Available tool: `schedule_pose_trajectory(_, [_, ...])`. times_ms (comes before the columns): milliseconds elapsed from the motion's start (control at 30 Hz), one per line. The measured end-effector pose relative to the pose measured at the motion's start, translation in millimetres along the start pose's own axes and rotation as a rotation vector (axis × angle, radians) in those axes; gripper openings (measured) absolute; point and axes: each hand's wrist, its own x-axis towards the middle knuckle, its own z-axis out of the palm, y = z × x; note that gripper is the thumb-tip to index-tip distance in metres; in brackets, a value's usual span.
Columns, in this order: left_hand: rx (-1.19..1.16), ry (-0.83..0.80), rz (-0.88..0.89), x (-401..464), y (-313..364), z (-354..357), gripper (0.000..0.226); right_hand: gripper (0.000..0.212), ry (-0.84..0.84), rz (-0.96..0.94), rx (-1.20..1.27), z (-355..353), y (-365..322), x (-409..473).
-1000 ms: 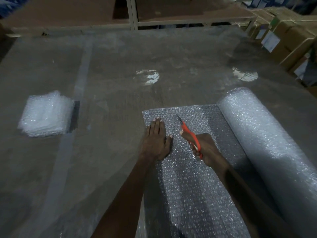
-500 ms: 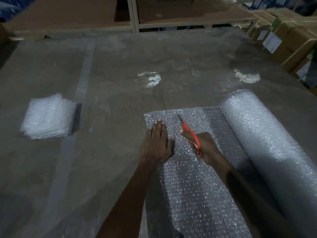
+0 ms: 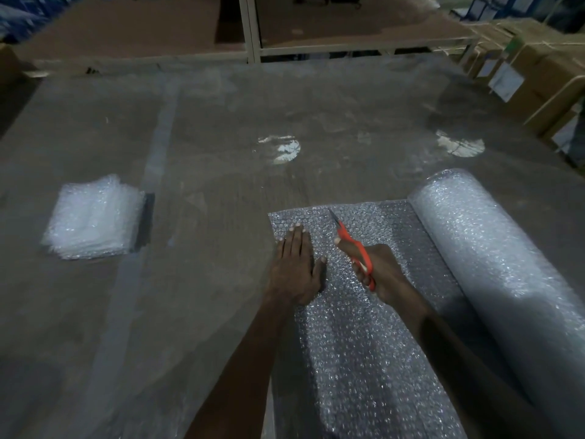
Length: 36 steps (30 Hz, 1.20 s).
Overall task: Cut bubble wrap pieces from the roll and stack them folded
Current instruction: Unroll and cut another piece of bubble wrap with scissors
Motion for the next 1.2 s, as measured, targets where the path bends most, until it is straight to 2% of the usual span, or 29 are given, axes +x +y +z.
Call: schedule_pose_trajectory(1200, [-0.020, 0.016, -0.003, 0.7, -0.2, -0.8, 0.073, 0.047, -0.005, 0.015, 0.037, 3.9, 2.0, 2.4])
